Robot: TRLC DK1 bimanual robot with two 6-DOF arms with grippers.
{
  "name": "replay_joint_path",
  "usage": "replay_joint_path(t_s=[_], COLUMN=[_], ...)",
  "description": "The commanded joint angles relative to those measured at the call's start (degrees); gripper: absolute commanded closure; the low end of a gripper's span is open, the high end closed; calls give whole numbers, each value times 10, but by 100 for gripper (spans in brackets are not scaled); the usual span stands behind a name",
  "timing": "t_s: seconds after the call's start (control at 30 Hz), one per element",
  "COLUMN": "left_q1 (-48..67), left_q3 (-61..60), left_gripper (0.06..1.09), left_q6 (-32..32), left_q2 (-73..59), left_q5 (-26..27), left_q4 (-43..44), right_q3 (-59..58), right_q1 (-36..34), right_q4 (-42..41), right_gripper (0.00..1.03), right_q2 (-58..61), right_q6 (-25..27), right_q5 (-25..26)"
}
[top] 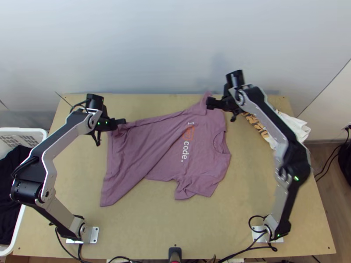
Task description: Fold the t-shirt
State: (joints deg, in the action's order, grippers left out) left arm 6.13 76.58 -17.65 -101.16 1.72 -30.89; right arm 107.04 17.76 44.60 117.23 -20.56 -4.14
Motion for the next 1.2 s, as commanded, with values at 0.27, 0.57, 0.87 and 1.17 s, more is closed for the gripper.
replay_joint_path(t_s=[0.27,0.57,0.87,1.17], left_q1=[-12,-11,-13,-27], left_q3=[102,117,118,132], left_gripper=[104,104,104,104], left_q6=[-17,-20,-20,-32], left_q2=[-49,-67,-71,-69], left_q5=[-22,-24,-24,-24], left_q4=[-11,-16,-17,-29], right_q3=[228,250,259,258], right_q1=[28,28,32,26], right_q4=[0,-4,-36,-32], right_gripper=[10,10,95,100], right_q2=[244,276,276,237], right_q6=[-35,-41,-28,-21], right_q5=[-28,-27,-27,-27])
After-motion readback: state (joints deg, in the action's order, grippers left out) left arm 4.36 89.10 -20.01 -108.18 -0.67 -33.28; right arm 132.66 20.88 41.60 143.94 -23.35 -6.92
